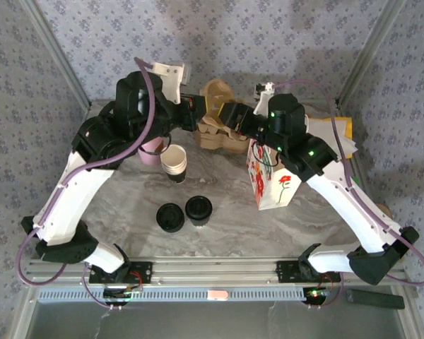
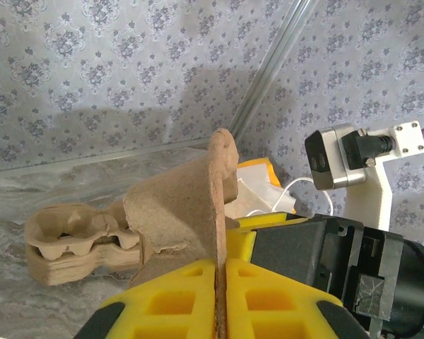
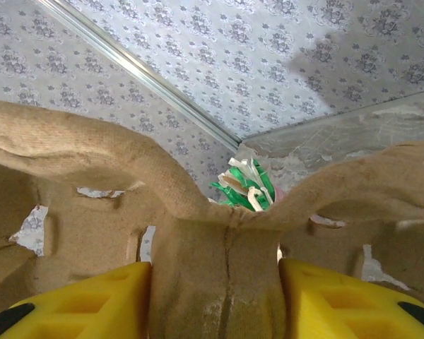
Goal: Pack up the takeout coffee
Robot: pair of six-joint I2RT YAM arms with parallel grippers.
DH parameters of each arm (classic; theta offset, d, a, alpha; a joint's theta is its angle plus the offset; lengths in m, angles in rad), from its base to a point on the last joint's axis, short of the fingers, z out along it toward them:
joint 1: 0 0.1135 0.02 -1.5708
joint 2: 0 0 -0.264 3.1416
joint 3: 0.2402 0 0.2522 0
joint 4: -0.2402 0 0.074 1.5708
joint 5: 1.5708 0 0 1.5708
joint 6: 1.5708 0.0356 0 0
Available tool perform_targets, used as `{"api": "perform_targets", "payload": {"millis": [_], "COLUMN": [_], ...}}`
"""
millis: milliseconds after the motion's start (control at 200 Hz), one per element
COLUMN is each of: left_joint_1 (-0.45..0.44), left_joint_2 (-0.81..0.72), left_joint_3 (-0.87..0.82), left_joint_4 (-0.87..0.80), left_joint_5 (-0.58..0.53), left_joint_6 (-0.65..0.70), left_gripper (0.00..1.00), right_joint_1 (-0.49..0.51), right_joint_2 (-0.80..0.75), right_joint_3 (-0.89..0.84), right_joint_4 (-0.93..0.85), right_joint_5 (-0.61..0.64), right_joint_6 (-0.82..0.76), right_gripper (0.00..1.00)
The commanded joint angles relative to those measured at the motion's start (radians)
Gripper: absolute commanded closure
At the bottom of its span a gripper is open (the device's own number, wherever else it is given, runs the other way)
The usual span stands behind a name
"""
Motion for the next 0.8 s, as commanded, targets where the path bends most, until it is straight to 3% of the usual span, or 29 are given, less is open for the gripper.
{"api": "perform_targets", "payload": {"millis": [0, 180, 370, 585, 795], "left_joint_1": [-0.009, -0.009, -0.009, -0.008, -0.008], "left_joint_2": [0.003, 0.015, 0.005, -0.044, -0.15], "left_joint_3": [0.039, 0.057, 0.052, 0.029, -0.117], "left_joint_4": [0.035, 0.022, 0.016, 0.029, 0.123], "left_joint_5": [-0.017, -0.013, -0.029, -0.095, -0.135], "left_joint_6": [-0.002, -0.004, 0.004, 0.043, 0.068], "left_gripper": [0.85, 0.79, 0.61, 0.56, 0.54], "right_joint_1": [-0.016, -0.029, -0.05, -0.077, -0.11], "right_joint_2": [-0.022, -0.037, -0.051, -0.066, -0.096], "right_joint_3": [-0.023, -0.036, -0.038, 0.011, 0.106], "right_joint_4": [0.0, 0.001, -0.007, -0.05, -0.128], "right_joint_5": [-0.002, 0.003, 0.002, -0.007, -0.011], "right_joint_6": [0.005, 0.004, 0.004, -0.017, -0.089], "right_gripper": [0.52, 0.55, 0.56, 0.56, 0.56]}}
